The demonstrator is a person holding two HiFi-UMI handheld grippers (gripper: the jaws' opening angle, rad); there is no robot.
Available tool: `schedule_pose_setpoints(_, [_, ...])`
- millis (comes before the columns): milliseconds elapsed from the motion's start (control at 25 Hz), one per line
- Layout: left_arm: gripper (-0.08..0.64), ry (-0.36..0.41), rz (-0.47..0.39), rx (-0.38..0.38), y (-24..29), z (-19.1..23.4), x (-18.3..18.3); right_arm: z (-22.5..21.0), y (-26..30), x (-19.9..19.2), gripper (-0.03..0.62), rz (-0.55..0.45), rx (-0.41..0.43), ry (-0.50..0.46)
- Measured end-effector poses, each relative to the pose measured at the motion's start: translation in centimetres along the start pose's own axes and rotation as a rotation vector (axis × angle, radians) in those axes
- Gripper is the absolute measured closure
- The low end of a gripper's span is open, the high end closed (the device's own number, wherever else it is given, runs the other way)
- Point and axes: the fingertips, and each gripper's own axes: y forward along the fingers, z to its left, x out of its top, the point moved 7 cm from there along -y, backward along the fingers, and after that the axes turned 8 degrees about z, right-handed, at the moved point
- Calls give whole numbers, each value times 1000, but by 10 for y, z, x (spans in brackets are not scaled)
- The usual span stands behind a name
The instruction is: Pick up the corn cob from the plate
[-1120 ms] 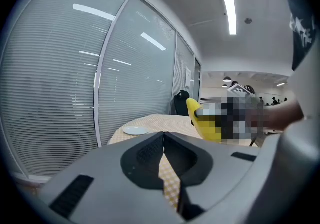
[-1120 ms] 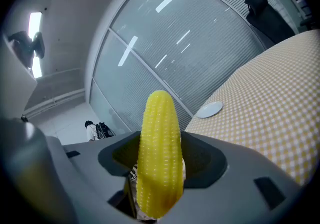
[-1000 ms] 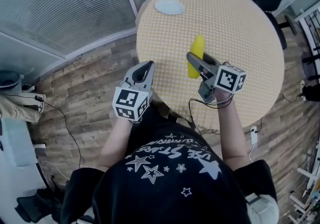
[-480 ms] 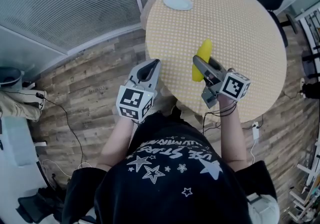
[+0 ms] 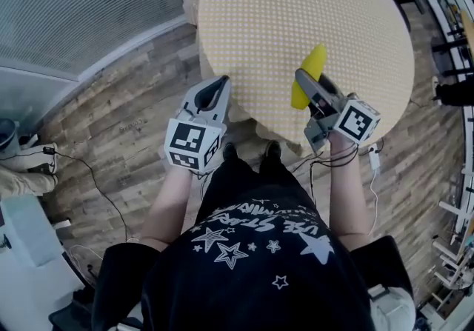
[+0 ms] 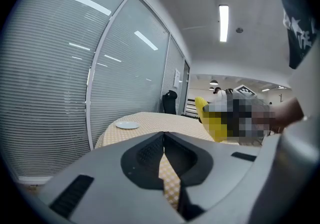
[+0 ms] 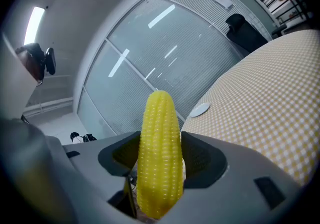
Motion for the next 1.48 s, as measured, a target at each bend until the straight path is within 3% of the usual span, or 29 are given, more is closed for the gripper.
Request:
schedule_pose_setpoints(240, [554, 30, -20, 27, -5, -65, 7, -3, -57, 7, 333, -28, 38, -30])
schedule_pose_setpoints(640, [554, -26, -69, 207, 10, -161, 9, -35, -113, 34, 333, 84, 224, -107])
schedule_pose_setpoints(1040, [554, -10, -98, 310, 32, -247, 26, -72, -182, 54, 333, 116, 307, -148])
schedule_pose_setpoints(1480, [554, -13, -125, 375, 39, -353, 23, -80, -271, 47, 333, 139, 390, -222])
